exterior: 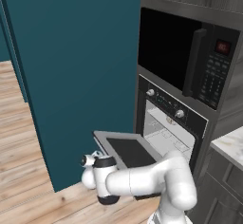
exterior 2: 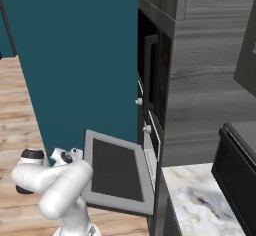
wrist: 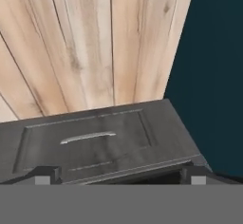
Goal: Place the fish on the top rack of the oven, and slide the tray back inside. Close the oven door.
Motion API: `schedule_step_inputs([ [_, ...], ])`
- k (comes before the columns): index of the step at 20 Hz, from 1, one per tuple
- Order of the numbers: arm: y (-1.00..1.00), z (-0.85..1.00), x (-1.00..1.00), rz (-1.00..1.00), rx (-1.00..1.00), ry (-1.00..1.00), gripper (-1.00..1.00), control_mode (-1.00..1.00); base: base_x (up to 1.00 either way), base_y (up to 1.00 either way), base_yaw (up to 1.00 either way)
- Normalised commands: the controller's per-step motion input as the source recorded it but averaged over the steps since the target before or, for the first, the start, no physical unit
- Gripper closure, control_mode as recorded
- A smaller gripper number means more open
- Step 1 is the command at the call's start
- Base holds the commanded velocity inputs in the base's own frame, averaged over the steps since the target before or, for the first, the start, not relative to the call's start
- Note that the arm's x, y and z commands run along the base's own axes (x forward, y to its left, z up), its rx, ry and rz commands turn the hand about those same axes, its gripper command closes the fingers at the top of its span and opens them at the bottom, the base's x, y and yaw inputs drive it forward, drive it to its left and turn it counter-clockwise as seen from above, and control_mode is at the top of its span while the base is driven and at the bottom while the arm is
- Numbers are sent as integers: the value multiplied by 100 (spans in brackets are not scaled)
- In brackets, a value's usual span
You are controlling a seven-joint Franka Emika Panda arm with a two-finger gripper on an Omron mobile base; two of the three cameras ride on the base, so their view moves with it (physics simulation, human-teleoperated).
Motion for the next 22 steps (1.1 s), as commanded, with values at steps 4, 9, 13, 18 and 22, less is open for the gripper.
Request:
schedule_step_inputs([
  [4, -100, -8, 4, -26, -27, -28, -100, -100, 0, 0, 0],
  [9, -100, 39, 18, -23, -22, -13, -100, -100, 0, 0, 0],
  [13, -100, 48, 25, -24, -12, -7, -100, -100, 0, 0, 0],
  [18, -100, 38, 35, -23, -7, -6, -100, -100, 0, 0, 0],
  [22, -100, 27, 44, -22, -2, -5, -100, -100, 0, 0, 0],
])
